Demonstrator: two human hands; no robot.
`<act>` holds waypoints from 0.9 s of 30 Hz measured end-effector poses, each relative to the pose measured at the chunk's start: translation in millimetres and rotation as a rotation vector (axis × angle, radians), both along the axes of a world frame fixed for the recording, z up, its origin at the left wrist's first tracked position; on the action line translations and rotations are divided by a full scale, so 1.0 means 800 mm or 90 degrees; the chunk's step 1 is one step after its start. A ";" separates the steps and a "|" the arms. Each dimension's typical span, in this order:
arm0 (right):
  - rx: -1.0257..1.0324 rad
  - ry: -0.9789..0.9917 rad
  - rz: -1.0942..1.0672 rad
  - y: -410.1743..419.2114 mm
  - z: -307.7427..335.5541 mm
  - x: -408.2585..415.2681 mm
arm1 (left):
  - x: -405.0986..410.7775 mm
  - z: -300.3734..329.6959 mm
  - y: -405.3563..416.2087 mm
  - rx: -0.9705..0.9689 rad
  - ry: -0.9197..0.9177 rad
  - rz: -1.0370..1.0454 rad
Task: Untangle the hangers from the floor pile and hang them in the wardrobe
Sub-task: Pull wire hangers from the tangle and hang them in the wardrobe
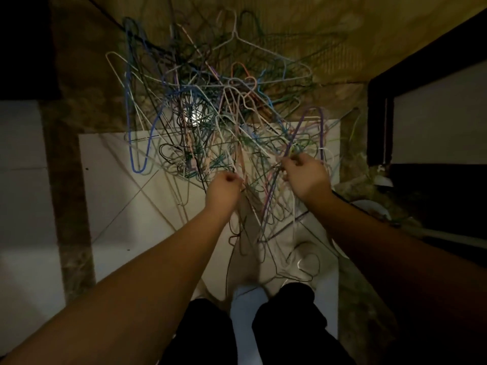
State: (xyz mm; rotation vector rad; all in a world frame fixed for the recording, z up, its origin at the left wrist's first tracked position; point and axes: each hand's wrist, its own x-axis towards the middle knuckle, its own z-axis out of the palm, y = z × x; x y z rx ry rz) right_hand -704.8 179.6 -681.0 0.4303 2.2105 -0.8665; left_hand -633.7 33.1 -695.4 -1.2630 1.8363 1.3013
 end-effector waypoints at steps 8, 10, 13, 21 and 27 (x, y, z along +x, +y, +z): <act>-0.103 0.005 0.071 -0.031 0.091 0.000 | -0.024 0.085 0.024 0.231 0.071 0.016; -0.133 -0.006 0.078 -0.038 0.111 0.000 | -0.026 0.098 0.026 0.263 0.097 0.016; -0.143 -0.033 0.146 -0.042 0.133 -0.003 | -0.026 0.110 0.022 0.218 0.125 0.004; 0.033 0.090 0.372 -0.059 0.164 0.011 | -0.015 0.131 0.018 0.202 0.111 0.070; -0.119 0.139 0.370 -0.047 0.166 0.028 | -0.013 0.135 0.006 0.212 0.124 0.147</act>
